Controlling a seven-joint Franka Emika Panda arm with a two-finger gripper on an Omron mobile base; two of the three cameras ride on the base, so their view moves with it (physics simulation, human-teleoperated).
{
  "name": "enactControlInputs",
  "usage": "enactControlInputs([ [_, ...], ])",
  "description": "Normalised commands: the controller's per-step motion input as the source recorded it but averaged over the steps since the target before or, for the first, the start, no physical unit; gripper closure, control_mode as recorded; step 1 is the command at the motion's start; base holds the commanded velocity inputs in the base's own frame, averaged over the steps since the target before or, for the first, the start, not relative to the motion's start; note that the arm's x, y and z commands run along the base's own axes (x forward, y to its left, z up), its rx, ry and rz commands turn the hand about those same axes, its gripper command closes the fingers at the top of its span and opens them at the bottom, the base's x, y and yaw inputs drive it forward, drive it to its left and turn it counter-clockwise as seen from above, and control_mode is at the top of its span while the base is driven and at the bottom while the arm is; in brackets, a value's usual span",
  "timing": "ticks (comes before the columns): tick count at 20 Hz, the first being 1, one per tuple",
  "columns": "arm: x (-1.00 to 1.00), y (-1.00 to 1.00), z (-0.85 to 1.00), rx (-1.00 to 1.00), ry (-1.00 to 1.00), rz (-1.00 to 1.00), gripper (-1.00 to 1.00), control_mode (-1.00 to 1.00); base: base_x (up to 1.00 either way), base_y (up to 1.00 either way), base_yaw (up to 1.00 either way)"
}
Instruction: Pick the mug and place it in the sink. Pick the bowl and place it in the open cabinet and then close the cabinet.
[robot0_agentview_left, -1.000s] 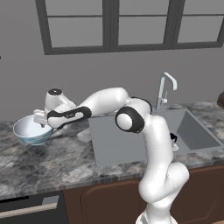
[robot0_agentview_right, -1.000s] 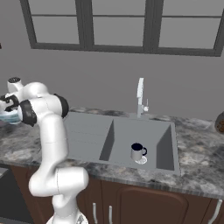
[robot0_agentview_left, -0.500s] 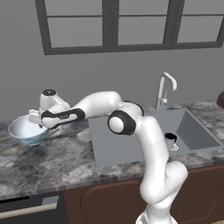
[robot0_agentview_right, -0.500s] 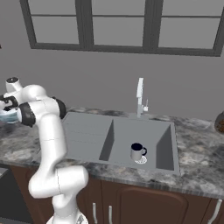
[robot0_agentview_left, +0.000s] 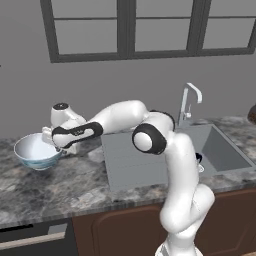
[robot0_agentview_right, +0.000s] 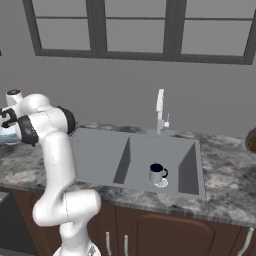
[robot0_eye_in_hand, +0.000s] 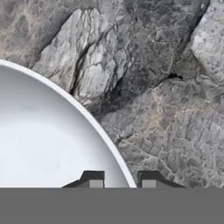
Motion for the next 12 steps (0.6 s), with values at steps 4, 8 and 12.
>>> enactControlInputs([
  [4,-0.22,-0.99,0.12,0.06,0.07,-0.47,1.00,-1.00,0.00,0.00,0.00],
  [8,-0.13,-0.87,0.66,0.10,0.03,-0.42,1.00,-1.00,0.00,0.00,0.00],
  [12,-0.39,-0.86,0.70,0.11,0.06,-0.44,1.00,-1.00,0.00,0.00,0.00],
])
